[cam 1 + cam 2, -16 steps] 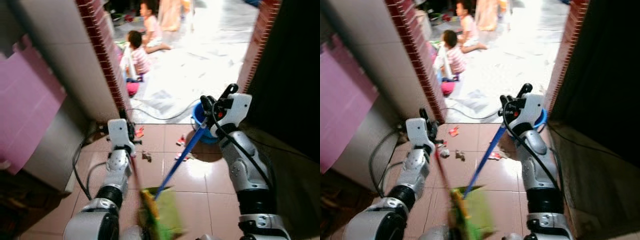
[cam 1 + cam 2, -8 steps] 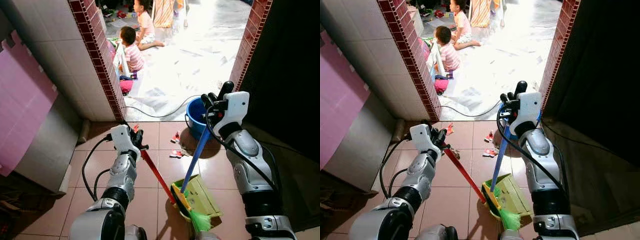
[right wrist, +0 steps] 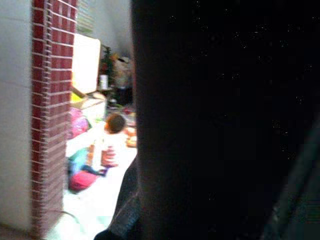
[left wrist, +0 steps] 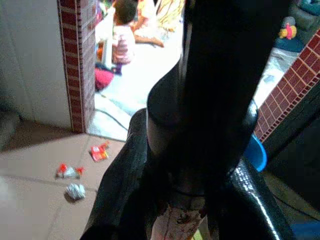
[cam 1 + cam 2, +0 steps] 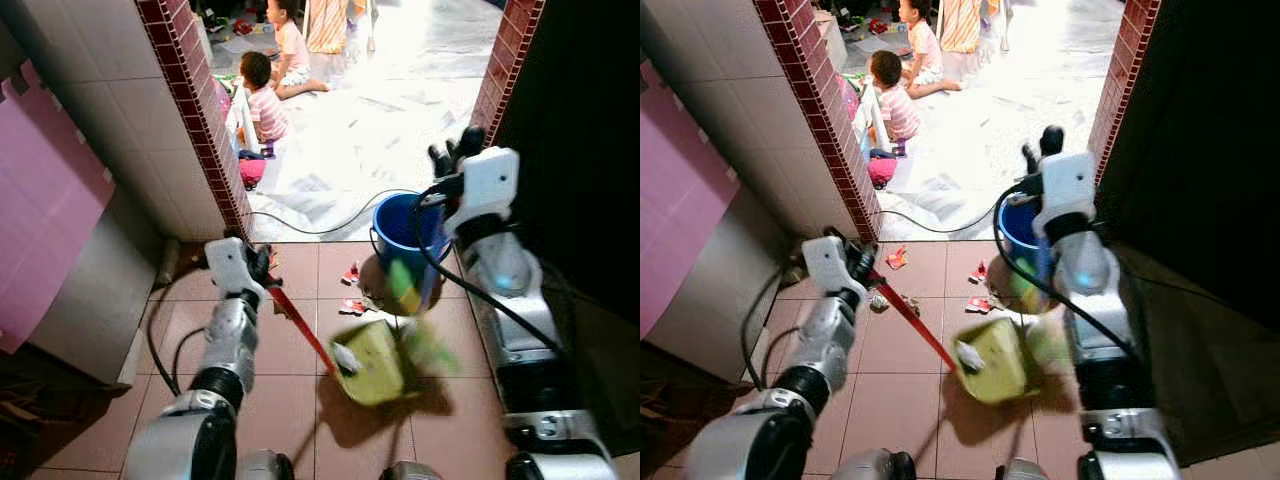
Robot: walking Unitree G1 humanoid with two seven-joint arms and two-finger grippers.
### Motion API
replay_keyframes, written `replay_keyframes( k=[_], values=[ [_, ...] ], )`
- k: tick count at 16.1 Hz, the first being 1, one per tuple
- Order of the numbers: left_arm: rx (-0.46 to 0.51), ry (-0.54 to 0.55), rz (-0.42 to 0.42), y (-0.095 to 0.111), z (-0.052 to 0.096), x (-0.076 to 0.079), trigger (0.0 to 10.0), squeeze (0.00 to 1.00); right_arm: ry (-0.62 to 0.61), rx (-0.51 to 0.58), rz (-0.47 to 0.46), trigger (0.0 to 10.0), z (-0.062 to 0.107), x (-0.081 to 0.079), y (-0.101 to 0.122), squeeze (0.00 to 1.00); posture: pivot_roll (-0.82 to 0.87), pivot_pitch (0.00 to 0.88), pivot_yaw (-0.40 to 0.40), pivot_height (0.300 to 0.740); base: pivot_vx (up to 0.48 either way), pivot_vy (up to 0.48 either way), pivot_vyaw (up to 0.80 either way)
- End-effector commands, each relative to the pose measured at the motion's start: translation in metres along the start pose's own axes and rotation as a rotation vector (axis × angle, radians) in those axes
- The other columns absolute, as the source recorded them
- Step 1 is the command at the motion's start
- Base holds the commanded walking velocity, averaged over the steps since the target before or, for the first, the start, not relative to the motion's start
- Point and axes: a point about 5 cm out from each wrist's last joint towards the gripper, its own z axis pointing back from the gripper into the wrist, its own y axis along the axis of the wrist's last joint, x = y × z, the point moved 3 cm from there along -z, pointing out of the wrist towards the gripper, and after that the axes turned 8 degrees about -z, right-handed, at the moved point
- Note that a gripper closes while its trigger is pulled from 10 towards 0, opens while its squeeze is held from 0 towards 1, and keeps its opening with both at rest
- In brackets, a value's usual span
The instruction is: Sweep floor
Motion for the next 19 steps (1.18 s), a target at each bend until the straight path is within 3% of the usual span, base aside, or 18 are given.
replay_keyframes(
  k=[1, 6, 9, 14, 19],
  values=[
    [0.056, 0.003, -0.024, 0.015, -0.005, -0.003, 10.0, 0.0, -0.02, 0.051, 0.0, 10.0, -0.001, 0.0, 0.01, 0.0, -0.21, 0.0, 0.089, 0.74, 0.0, 0.0, 0.0],
    [0.015, -0.012, -0.04, 0.013, -0.005, -0.007, 10.0, 0.0, -0.078, -0.038, 0.047, 10.0, 0.014, 0.004, -0.02, 0.0, -0.21, 0.0, 0.092, 0.74, 0.0, 0.0, 0.0],
    [0.081, -0.035, -0.082, 0.023, -0.002, -0.006, 10.0, 0.0, -0.094, -0.131, -0.037, 10.0, 0.028, -0.005, -0.045, 0.0, -0.2, 0.0, 0.089, 0.74, 0.0, 0.0, 0.0],
    [0.093, -0.023, -0.092, 0.032, -0.004, -0.011, 10.0, 0.0, -0.121, -0.128, -0.02, 10.0, 0.021, 0.008, -0.046, 0.0, -0.19, 0.0, 0.092, 0.74, 0.0, 0.439, -0.34],
    [0.102, -0.047, -0.079, 0.037, -0.005, -0.005, 10.0, 0.0, -0.098, -0.138, -0.027, 10.0, 0.025, -0.002, -0.051, 0.0, -0.19, 0.0, 0.093, 0.74, 0.0, 0.48, 0.0]
  ],
)
